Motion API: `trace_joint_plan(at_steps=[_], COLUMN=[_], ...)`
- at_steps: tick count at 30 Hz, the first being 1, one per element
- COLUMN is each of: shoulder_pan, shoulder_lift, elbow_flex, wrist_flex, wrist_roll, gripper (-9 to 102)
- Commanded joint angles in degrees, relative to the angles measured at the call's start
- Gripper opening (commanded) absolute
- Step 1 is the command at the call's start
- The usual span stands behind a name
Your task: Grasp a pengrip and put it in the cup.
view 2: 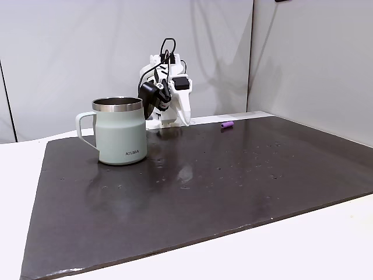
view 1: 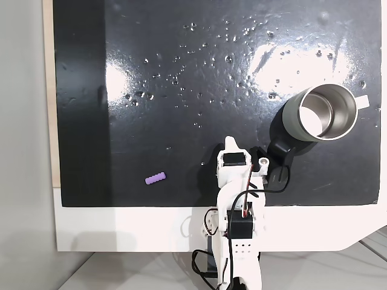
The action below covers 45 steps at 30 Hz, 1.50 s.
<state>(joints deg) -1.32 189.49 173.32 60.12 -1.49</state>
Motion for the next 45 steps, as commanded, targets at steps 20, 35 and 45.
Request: trace_joint_plan(at_steps=[20,35,45], shoulder_pan=[-3.4,-14.7,-32.6], shoulder_lift=[0.5,-30.5,-55.9], elbow_flex=[-7.6,-41.1,-60.6], wrist_flex=[1.1,17.5,27.7], wrist_roll=[-3.1,4.1,22.6], gripper=[0,0,4])
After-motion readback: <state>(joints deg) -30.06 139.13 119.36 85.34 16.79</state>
